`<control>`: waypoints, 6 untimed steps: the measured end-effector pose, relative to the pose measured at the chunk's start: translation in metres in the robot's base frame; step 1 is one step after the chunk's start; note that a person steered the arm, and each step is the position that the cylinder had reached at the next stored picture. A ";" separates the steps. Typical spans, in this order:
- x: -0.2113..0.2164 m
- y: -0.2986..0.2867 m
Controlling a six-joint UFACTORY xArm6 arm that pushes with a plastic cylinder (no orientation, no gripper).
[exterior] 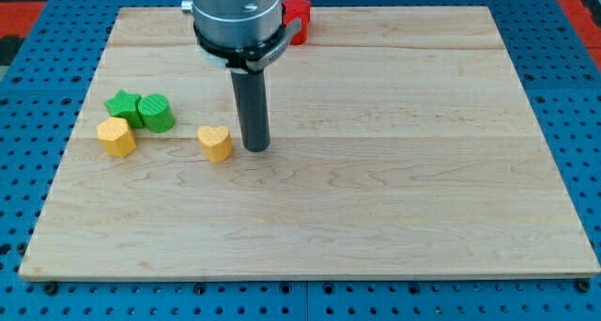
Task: Push the yellow heart to the center left of the board
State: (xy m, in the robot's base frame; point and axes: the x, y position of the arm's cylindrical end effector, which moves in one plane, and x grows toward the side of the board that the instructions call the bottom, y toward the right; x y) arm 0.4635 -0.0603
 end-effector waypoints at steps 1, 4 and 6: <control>0.001 -0.037; -0.007 -0.099; 0.008 -0.081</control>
